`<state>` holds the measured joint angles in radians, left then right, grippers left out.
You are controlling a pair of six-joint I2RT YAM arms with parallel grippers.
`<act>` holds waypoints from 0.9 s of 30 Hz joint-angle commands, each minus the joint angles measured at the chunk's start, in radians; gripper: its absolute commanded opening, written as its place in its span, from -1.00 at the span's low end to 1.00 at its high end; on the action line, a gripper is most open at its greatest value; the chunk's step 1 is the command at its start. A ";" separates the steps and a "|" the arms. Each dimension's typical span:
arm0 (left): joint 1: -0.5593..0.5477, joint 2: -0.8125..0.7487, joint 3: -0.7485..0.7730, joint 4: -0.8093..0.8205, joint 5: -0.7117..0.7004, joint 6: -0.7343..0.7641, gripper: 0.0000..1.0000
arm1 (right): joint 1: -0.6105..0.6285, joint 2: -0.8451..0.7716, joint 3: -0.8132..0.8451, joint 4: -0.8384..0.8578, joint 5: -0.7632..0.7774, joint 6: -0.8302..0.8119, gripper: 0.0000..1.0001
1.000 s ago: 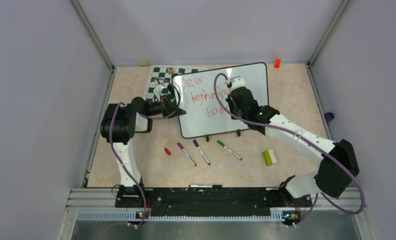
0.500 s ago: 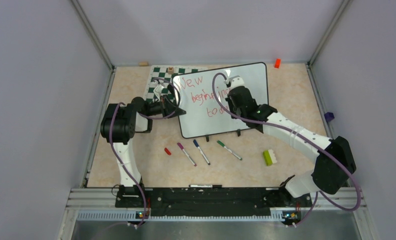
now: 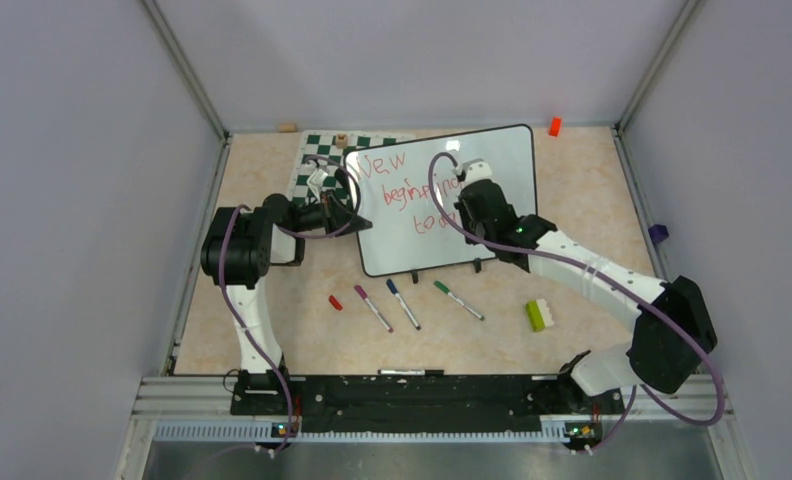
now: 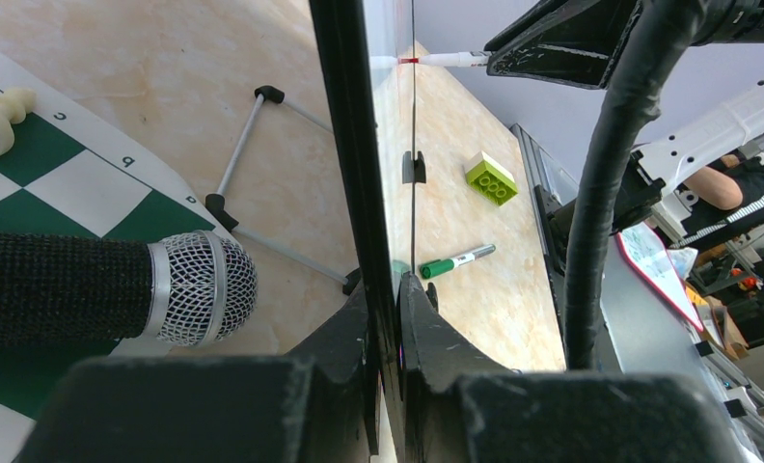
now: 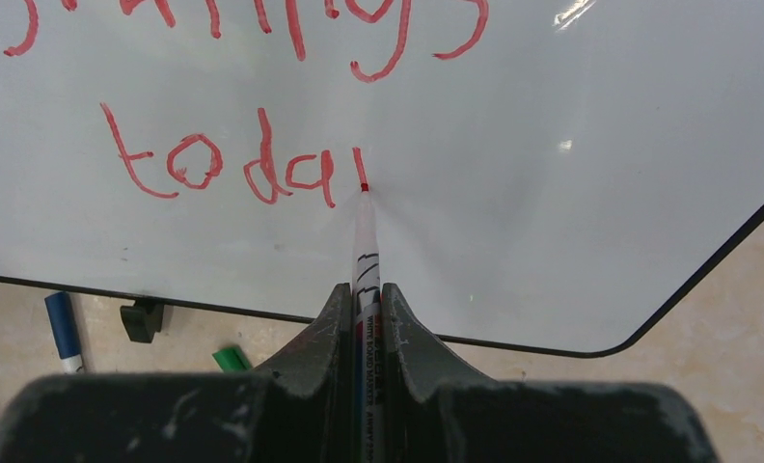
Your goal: Write a sentence on the whiteboard
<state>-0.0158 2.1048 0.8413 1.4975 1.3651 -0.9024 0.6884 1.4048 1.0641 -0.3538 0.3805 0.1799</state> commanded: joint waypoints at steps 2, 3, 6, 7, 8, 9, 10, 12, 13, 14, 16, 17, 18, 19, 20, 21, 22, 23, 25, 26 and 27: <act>0.006 -0.010 -0.019 0.121 0.056 0.160 -1.00 | -0.018 -0.033 -0.030 0.004 0.015 0.031 -1.00; 0.007 -0.009 -0.019 0.121 0.057 0.159 -1.00 | -0.018 -0.035 -0.032 0.005 0.019 0.032 -1.00; 0.007 -0.009 -0.018 0.120 0.056 0.159 -1.00 | -0.020 -0.028 -0.020 0.006 0.035 0.031 -1.00; 0.006 -0.008 -0.019 0.121 0.056 0.159 -1.00 | -0.023 -0.023 -0.013 0.007 0.035 0.029 -1.00; 0.007 -0.009 -0.019 0.121 0.056 0.160 -1.00 | -0.028 -0.019 -0.006 0.006 0.036 0.026 -1.00; 0.007 -0.009 -0.019 0.120 0.056 0.160 -1.00 | -0.031 -0.014 0.004 0.006 0.037 0.024 -1.00; 0.007 -0.009 -0.019 0.121 0.057 0.159 -1.00 | -0.033 -0.010 0.017 0.006 0.037 0.020 -1.00; 0.006 -0.009 -0.019 0.121 0.057 0.160 -1.00 | -0.035 0.000 0.035 0.006 0.036 0.013 -1.00; 0.007 -0.010 -0.019 0.121 0.057 0.160 -1.00 | -0.036 0.005 0.043 0.006 0.037 0.010 -1.00; 0.007 -0.010 -0.019 0.121 0.057 0.159 -1.00 | -0.036 0.009 0.049 0.007 0.038 0.008 -1.00; 0.005 -0.009 -0.019 0.121 0.055 0.159 -1.00 | -0.039 0.018 0.060 0.006 0.039 0.005 -1.00; 0.006 -0.010 -0.019 0.122 0.055 0.160 -1.00 | -0.039 0.021 0.066 0.006 0.039 0.006 -1.00; 0.007 -0.009 -0.019 0.121 0.055 0.160 -1.00 | -0.040 0.024 0.068 0.006 0.036 0.005 -1.00; 0.007 -0.010 -0.019 0.121 0.056 0.160 -1.00 | -0.041 0.026 0.070 0.008 0.037 0.004 -1.00; 0.006 -0.009 -0.019 0.121 0.055 0.160 -1.00 | -0.041 0.029 0.074 0.009 0.036 0.003 -1.00; 0.007 -0.010 -0.019 0.121 0.055 0.160 -1.00 | -0.041 0.032 0.078 0.010 0.035 0.001 -1.00; 0.006 -0.010 -0.019 0.121 0.055 0.159 -1.00 | -0.042 0.035 0.082 0.009 0.036 0.000 -1.00; 0.007 -0.009 -0.019 0.122 0.054 0.160 -1.00 | -0.041 0.036 0.085 0.009 0.035 -0.002 -1.00; 0.007 -0.009 -0.019 0.121 0.055 0.159 -1.00 | -0.043 0.040 0.092 0.009 0.037 -0.006 -1.00; 0.007 -0.009 -0.019 0.121 0.055 0.160 -1.00 | -0.043 0.041 0.095 0.009 0.038 -0.007 -1.00; 0.007 -0.010 -0.019 0.121 0.056 0.160 -1.00 | -0.042 0.042 0.097 0.009 0.037 -0.009 -1.00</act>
<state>-0.0154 2.1044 0.8410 1.4960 1.3643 -0.9028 0.6651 1.4242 1.1091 -0.3855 0.3885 0.1864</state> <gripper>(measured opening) 0.112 0.093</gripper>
